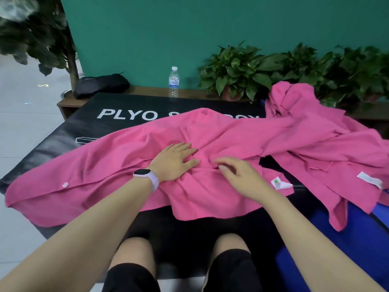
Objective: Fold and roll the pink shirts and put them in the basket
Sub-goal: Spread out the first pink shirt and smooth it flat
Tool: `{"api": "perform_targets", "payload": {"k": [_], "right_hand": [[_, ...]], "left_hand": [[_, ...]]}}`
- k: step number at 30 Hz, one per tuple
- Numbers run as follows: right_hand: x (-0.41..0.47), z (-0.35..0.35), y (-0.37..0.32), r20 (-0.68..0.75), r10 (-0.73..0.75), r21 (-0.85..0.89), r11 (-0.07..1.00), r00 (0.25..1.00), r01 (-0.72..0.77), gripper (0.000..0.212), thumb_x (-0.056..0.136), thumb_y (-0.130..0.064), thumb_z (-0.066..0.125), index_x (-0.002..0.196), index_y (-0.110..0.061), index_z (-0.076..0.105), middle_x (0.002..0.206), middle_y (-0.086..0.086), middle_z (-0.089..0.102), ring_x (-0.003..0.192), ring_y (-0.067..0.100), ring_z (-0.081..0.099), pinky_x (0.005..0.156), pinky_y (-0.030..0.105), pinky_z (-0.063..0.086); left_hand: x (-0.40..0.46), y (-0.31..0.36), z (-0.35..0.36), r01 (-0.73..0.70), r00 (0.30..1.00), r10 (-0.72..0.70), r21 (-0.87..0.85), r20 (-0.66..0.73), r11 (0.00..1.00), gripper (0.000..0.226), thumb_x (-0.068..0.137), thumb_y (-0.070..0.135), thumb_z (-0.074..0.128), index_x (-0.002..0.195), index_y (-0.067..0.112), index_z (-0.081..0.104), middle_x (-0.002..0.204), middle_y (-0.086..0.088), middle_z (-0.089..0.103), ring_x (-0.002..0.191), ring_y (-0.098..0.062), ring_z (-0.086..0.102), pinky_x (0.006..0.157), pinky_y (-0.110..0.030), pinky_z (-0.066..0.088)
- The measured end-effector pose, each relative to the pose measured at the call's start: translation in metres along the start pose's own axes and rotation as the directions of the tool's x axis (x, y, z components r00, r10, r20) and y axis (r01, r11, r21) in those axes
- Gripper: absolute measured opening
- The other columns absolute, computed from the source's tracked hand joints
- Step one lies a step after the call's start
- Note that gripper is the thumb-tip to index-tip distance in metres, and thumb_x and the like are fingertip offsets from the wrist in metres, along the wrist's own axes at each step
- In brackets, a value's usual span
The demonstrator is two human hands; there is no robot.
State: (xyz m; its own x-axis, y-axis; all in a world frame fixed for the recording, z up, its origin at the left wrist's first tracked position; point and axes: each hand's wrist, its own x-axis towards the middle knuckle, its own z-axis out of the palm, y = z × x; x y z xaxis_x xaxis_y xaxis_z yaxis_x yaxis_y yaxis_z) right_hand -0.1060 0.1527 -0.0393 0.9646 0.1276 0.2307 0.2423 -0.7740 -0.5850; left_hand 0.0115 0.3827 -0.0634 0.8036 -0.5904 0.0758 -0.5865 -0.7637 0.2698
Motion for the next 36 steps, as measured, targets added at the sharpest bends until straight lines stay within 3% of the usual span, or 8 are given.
{"api": "perform_targets", "payload": {"k": [6,11,15,19,22,26,31,36], "right_hand": [[0.031,-0.037,0.047,0.005,0.25,-0.466,0.857,0.968,-0.219,0.064,0.094,-0.035,0.058,0.154,-0.02,0.039,0.158,0.006,0.039,0.147,0.025,0.033,0.122,0.046,0.022],[0.043,-0.001,0.031,-0.074,0.251,-0.272,0.926,0.965,-0.262,0.03,0.104,-0.028,0.045,0.113,-0.008,0.066,0.117,0.016,0.068,0.11,0.036,0.061,0.089,0.043,0.045],[0.049,0.017,-0.012,-0.063,0.229,0.016,0.973,0.971,-0.228,0.034,0.107,-0.032,0.042,0.076,-0.021,0.051,0.08,0.003,0.06,0.082,0.029,0.058,0.069,0.038,0.038],[0.045,0.036,-0.044,0.028,0.194,0.065,0.979,0.981,-0.196,0.048,0.104,-0.051,0.045,0.067,-0.019,0.049,0.061,-0.004,0.053,0.062,0.022,0.053,0.058,0.036,0.036],[0.042,0.04,-0.043,0.099,0.095,0.004,0.995,0.991,-0.095,0.037,0.103,-0.051,0.046,0.105,-0.021,0.068,0.1,-0.002,0.071,0.1,0.023,0.064,0.086,0.039,0.048],[0.035,0.023,-0.019,-0.006,-0.013,-0.299,0.954,1.0,0.011,0.069,0.095,-0.065,0.05,0.153,-0.027,0.041,0.157,-0.005,0.042,0.147,0.017,0.032,0.123,0.044,0.019],[0.024,-0.014,0.023,-0.112,0.092,-0.46,0.878,0.989,-0.134,0.082,0.088,-0.082,0.029,0.153,-0.032,0.038,0.158,-0.007,0.039,0.149,0.016,0.028,0.125,0.051,0.007],[0.008,-0.032,0.066,-0.104,0.157,-0.466,0.865,0.982,-0.188,0.043,0.103,-0.041,0.048,0.142,-0.024,0.057,0.144,-0.003,0.057,0.135,0.019,0.048,0.119,0.046,0.027]], "left_hand": [[-0.041,0.009,0.001,0.026,1.0,-0.027,0.023,0.011,0.999,0.102,0.075,0.097,0.026,0.158,0.039,0.019,0.167,0.009,0.011,0.154,-0.011,0.005,0.126,-0.038,0.003],[-0.064,0.01,0.003,0.03,1.0,-0.031,0.064,0.003,0.997,0.094,0.084,0.088,0.025,0.159,0.031,0.021,0.167,0.009,0.01,0.154,-0.013,0.005,0.126,-0.038,0.003],[-0.058,0.019,-0.008,0.082,0.986,-0.088,-0.049,-0.14,0.995,0.079,0.09,0.077,0.038,0.142,0.019,0.043,0.135,0.001,0.056,0.131,-0.026,0.047,0.112,-0.043,0.031],[-0.044,0.026,-0.023,0.049,0.924,-0.107,-0.164,-0.366,0.985,0.072,0.091,0.037,0.064,0.153,0.021,0.033,0.133,-0.006,0.059,0.119,-0.028,0.055,0.1,-0.043,0.043],[-0.044,0.013,-0.03,0.055,0.908,-0.139,-0.215,-0.396,0.975,0.053,0.087,0.013,0.057,0.138,0.029,0.051,0.118,-0.001,0.067,0.106,-0.029,0.062,0.086,-0.044,0.05],[-0.048,-0.022,-0.026,0.141,0.884,-0.27,-0.332,-0.382,0.933,0.033,0.087,-0.003,0.046,0.113,0.013,0.06,0.099,-0.007,0.071,0.094,-0.036,0.064,0.081,-0.047,0.051],[-0.038,-0.024,-0.018,0.291,0.809,-0.38,-0.256,-0.448,0.922,0.03,0.084,-0.003,0.045,0.106,0.008,0.063,0.096,-0.016,0.063,0.088,-0.04,0.058,0.08,-0.048,0.046],[-0.042,-0.022,-0.017,0.307,0.793,-0.331,-0.133,-0.511,0.942,0.036,0.083,0.002,0.051,0.112,0.013,0.069,0.095,-0.014,0.064,0.087,-0.039,0.055,0.077,-0.047,0.044]]}}
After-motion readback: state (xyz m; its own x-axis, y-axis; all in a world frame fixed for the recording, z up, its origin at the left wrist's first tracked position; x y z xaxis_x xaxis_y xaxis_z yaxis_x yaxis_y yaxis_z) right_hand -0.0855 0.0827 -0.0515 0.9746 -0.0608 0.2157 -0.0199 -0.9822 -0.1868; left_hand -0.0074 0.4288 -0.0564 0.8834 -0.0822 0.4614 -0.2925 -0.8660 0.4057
